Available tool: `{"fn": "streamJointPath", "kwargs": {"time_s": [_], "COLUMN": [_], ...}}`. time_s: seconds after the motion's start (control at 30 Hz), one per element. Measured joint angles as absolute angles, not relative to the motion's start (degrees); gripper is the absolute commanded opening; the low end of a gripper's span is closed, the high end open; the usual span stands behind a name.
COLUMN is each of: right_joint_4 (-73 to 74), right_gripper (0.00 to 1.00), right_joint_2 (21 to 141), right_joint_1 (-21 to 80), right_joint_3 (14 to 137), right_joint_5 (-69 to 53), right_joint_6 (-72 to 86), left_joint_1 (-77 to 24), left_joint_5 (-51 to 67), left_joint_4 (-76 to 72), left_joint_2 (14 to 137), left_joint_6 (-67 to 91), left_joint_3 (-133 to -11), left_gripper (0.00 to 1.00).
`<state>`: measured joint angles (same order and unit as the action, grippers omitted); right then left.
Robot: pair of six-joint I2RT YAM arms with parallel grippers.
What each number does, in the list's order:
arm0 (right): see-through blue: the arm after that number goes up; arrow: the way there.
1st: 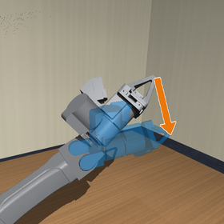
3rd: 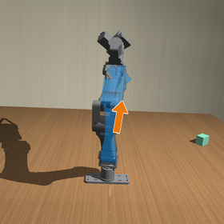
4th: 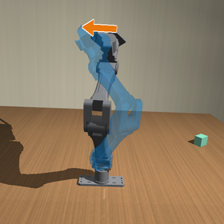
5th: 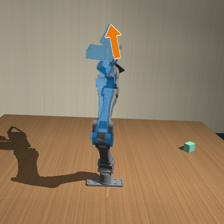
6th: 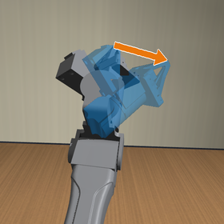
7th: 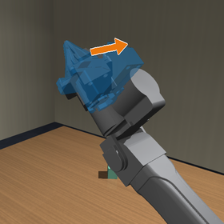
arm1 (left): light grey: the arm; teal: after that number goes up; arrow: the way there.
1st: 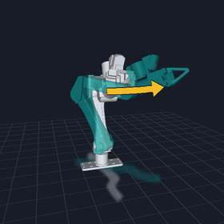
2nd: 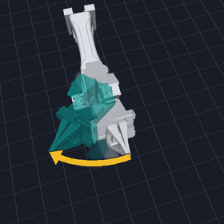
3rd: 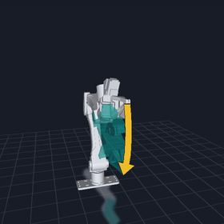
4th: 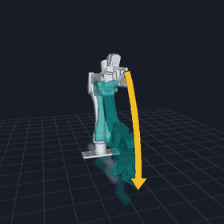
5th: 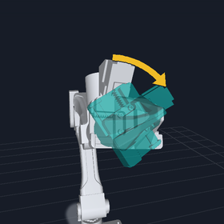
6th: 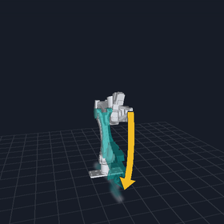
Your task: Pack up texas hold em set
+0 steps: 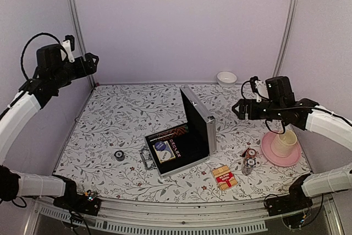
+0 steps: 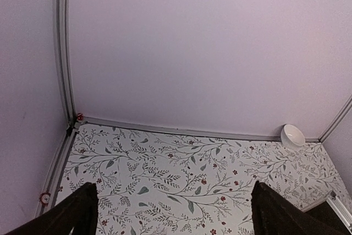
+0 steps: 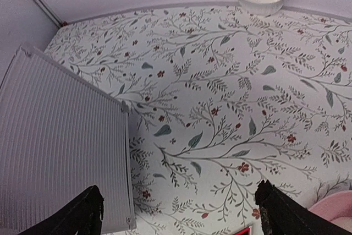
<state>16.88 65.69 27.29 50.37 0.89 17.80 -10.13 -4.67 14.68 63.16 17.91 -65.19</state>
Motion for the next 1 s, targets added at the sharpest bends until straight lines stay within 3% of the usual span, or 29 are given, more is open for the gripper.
{"fn": "streamJointPath", "kwargs": {"time_s": [0.23, 0.57, 0.83, 1.0], "right_joint_4": [26.39, 34.89, 40.25, 41.6], "right_gripper": [0.92, 0.76, 0.76, 0.8], "right_joint_2": [64.03, 61.98, 66.52, 72.23], "right_joint_1": [35.03, 52.27, 68.03, 72.14], "right_joint_3": [49.63, 48.99, 49.01, 49.08], "right_joint_5": [1.02, 2.33, 7.18, 11.51], "right_joint_6": [23.31, 32.21, 41.89, 47.92], "left_joint_1": [-10.13, -10.13, -10.13, -10.13], "left_joint_5": [-4.01, -10.11, -12.4, -12.56], "left_joint_4": [15.68, 11.57, 8.75, 8.34], "left_joint_2": [65.06, 64.05, 60.8, 59.86], "left_joint_6": [12.32, 6.9, 5.04, 4.67], "left_joint_3": [-68.18, -57.47, -55.66, -55.31], "left_gripper": [0.97, 0.97, 0.97, 0.97]}}
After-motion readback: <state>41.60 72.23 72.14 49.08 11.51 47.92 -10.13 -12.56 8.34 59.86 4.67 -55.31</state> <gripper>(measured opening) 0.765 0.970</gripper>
